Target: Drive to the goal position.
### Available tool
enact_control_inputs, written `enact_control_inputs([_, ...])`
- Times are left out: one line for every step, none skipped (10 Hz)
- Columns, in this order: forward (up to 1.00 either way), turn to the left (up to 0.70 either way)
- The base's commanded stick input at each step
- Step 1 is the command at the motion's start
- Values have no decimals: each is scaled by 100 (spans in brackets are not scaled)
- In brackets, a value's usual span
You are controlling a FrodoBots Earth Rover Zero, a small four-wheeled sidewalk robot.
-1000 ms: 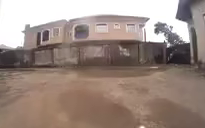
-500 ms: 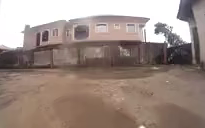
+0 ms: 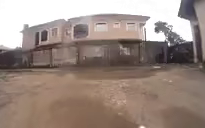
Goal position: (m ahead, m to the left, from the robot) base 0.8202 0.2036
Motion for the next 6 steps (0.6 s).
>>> enact_control_inputs([30, 0])
enact_control_inputs([30, 0])
enact_control_inputs([30, 0])
enact_control_inputs([30, 0])
enact_control_inputs([30, 0])
enact_control_inputs([30, 0])
